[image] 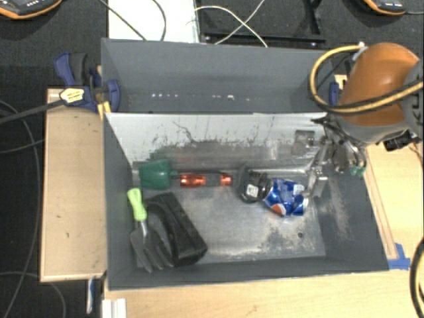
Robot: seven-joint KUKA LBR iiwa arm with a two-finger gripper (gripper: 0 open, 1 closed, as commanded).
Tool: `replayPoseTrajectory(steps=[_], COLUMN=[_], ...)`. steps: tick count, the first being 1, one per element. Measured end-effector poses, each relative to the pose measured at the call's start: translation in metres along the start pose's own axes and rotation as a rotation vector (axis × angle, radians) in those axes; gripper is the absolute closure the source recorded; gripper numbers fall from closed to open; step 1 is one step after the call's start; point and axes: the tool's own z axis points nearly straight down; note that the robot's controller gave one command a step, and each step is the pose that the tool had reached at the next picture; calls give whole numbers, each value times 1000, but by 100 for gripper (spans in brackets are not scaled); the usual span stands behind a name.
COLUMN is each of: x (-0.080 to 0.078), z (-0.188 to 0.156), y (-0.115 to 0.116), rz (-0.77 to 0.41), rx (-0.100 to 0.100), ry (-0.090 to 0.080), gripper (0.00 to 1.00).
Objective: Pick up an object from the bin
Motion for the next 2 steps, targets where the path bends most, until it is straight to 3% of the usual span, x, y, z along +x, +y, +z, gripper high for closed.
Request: replayPoseTrajectory(steps=[1, 2], x=[-2, 19], z=[-5, 115], y=[0, -6], rz=[-4, 179], rx=[1, -1], ry=[-8, 2], gripper=[0, 0])
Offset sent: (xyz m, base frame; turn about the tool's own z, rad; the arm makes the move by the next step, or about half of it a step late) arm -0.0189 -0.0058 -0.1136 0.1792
